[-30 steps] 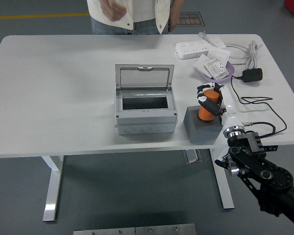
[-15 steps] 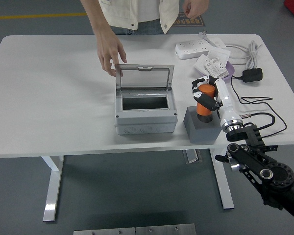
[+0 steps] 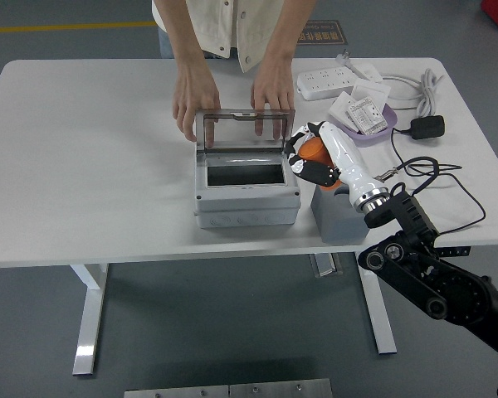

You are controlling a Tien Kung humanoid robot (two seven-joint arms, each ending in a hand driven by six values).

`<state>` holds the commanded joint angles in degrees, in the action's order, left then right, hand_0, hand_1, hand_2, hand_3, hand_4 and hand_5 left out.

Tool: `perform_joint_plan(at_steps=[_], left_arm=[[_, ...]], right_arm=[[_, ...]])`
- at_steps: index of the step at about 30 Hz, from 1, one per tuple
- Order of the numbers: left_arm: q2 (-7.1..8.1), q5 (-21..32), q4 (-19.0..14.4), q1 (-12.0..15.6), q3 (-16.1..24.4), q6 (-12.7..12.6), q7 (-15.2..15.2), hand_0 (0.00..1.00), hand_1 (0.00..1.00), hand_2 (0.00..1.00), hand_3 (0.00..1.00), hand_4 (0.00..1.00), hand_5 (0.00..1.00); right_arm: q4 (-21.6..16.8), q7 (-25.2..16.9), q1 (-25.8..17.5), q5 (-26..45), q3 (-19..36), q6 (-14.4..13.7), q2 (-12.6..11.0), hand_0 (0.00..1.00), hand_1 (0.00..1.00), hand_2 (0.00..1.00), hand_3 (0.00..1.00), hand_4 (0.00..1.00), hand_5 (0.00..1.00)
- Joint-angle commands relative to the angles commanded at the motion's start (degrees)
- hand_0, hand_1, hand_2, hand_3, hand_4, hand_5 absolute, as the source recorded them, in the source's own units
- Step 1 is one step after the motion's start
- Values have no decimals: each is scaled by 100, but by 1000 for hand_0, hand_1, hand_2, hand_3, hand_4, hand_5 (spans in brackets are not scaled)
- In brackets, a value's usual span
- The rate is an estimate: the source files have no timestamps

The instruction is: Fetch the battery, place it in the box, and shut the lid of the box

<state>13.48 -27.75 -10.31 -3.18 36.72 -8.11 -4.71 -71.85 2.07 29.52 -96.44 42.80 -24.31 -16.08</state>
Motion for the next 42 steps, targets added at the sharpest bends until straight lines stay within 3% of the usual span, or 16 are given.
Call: perform_joint_plan(at_steps=[11, 17, 21, 32, 42], left_arm=[[41, -41, 0, 11, 85, 5, -63, 578, 589, 557, 573, 567, 14], [65, -67, 0, 19, 118, 14, -98, 578, 593, 556, 572, 566, 17], [81, -83, 0, 14, 130, 13, -109, 578, 593, 556, 573, 566, 19], [104, -73, 0, -24, 84, 16, -118, 578, 593, 555, 570, 560, 21], [107, -56, 0, -62, 29, 20, -118, 578, 594, 554, 568, 556, 22]], right_arm=[[598, 631, 1150, -1280, -963, 528, 298, 63, 162, 219, 206, 2, 2], [1096, 971, 1714, -1391, -1550, 916, 561, 63, 163, 218, 205, 2, 2], [1429, 1068, 1966, -1295, -1786, 1013, 745, 67, 163, 218, 205, 2, 2], [2157, 1163, 2324, -831, -2103, 914, 1285, 69, 164, 219, 205, 2, 2], [2400, 1082, 2348, -544, -2265, 624, 1518, 69, 164, 219, 203, 2, 2]])
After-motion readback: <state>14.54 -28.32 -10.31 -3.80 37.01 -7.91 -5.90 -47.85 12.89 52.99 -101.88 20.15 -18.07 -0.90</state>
